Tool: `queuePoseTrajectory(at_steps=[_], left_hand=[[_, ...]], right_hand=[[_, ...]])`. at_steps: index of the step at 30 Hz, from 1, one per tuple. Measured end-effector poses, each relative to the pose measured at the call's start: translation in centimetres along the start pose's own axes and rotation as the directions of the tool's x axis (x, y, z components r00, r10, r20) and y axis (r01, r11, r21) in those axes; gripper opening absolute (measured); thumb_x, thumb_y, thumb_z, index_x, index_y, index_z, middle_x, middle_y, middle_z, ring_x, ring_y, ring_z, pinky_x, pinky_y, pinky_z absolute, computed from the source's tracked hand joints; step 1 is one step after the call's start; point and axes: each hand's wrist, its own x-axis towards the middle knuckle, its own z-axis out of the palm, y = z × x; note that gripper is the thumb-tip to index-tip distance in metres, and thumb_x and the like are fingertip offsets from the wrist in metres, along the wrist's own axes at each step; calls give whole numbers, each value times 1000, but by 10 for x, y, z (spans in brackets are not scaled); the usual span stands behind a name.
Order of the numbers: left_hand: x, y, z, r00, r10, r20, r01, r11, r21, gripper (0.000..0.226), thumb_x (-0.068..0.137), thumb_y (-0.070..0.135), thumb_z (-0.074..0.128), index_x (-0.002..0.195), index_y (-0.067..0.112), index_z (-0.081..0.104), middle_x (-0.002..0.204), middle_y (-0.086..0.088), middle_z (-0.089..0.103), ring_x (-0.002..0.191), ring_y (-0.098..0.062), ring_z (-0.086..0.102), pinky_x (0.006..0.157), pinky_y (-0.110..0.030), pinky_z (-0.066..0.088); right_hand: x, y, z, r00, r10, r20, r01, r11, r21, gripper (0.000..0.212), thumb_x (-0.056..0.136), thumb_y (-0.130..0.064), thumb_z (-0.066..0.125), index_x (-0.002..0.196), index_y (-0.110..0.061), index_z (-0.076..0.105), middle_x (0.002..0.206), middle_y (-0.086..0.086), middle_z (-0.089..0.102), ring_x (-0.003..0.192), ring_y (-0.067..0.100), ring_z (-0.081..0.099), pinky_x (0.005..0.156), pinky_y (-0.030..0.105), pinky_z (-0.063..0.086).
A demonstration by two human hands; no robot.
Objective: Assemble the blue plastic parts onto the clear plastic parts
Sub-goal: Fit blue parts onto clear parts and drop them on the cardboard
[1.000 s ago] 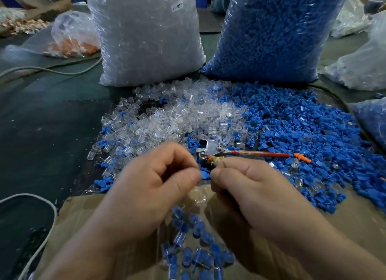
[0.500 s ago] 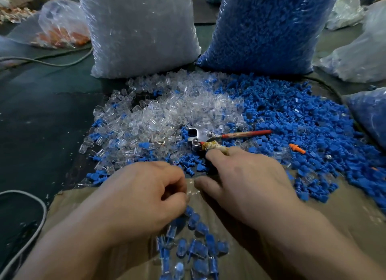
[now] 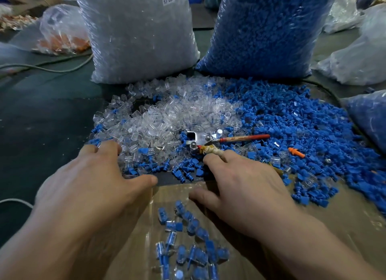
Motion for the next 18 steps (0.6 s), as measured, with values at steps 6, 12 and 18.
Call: queuePoseTrajectory(at_steps=[6, 12, 18], left_hand=[[-4, 15, -3, 986, 120, 112, -113, 991, -64, 98, 62, 88, 58, 144, 37, 36, 135, 10, 51, 107, -11, 59, 89, -35, 52], [-10, 39, 16, 934, 356, -31, -352, 906, -236, 58, 86, 51, 66, 138, 43, 43, 106, 28, 36, 83, 0, 52, 66, -13, 36], [-12, 44, 23, 903, 415, -110, -427, 845, -321, 28, 88, 39, 68, 113, 45, 58, 102, 25, 45, 81, 6, 50, 63, -8, 32]], right_hand=[[4, -7, 2, 1000, -19, -10, 19, 1000, 16, 63, 85, -78, 35, 127, -32, 39, 116, -5, 52, 97, 23, 58, 64, 38, 45], [9, -11, 4, 998, -40, -57, 44, 996, 80, 54, 88, -70, 41, 126, -31, 37, 111, -6, 52, 92, 23, 59, 64, 38, 45], [11, -6, 6, 995, -63, -81, 71, 992, 104, 30, 95, -55, 43, 110, -29, 50, 97, -7, 49, 85, 20, 57, 63, 35, 41]])
